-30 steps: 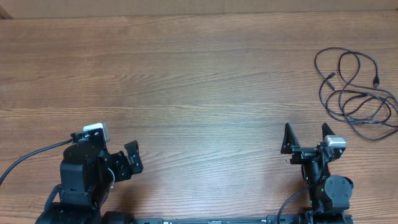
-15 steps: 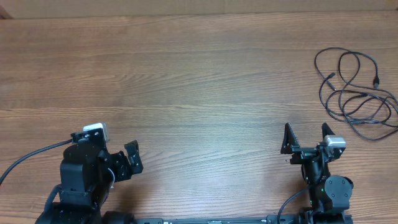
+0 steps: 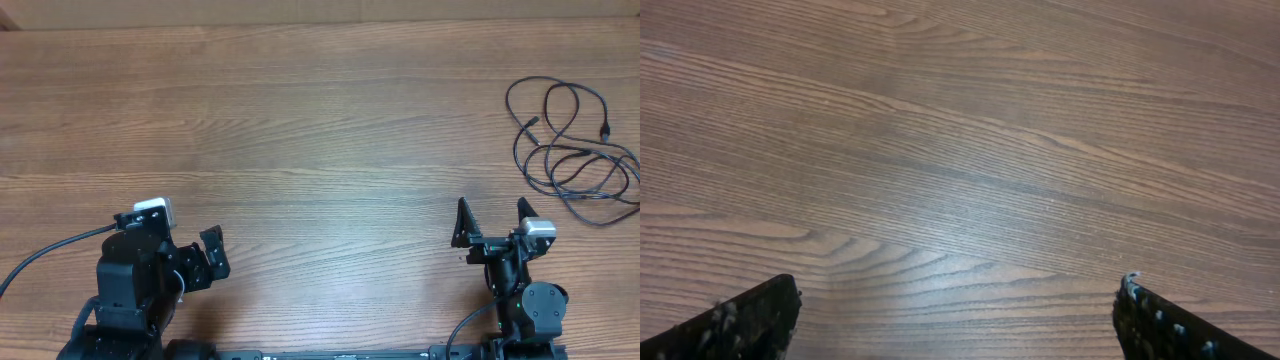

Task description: Untangle cables

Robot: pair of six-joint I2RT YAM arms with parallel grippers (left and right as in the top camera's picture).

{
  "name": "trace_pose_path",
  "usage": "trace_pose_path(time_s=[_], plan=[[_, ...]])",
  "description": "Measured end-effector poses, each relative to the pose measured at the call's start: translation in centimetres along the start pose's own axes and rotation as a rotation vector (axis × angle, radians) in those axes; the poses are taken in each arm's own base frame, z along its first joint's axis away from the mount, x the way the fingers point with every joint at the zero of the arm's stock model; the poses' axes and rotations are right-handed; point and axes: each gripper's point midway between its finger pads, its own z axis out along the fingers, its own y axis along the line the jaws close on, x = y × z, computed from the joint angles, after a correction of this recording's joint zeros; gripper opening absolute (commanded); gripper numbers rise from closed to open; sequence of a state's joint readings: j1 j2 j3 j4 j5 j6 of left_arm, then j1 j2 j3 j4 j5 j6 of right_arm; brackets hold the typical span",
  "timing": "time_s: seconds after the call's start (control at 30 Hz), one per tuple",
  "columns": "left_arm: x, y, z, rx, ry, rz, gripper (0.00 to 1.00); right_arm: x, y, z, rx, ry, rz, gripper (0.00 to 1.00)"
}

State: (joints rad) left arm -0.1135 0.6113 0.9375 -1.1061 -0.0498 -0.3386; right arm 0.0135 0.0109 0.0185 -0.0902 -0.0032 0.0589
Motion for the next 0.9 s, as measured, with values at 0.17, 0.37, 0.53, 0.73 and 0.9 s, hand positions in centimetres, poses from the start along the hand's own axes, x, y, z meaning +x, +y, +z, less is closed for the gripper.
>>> trace_pose_path(time_s=[0.17, 0.37, 0.53, 0.73, 0.9], plan=[[0.0, 0.0, 0.0, 0.0, -0.001, 0.0, 1.0, 0.0, 0.0, 0.0, 0.0, 0.0, 0.0, 1.0], [-0.7, 0.1, -0.4, 0.021, -0.116, 0.005, 1.0, 0.0, 0.0, 0.0, 0.0, 0.0, 0.0, 1.0], [-1.5, 0.4, 1.2, 0.069, -0.317, -0.003, 1.0, 0.0, 0.0, 0.0, 0.0, 0.0, -0.001, 1.0], [-1.1, 0.6, 3.9, 0.146, -0.529, -0.002, 0.99, 0.0, 0.0, 0.0, 0.0, 0.0, 0.0, 1.0], [-2.0, 0.2, 4.1, 0.212, -0.723, 0.011, 1.0, 0.0, 0.0, 0.0, 0.0, 0.0, 0.0, 1.0]])
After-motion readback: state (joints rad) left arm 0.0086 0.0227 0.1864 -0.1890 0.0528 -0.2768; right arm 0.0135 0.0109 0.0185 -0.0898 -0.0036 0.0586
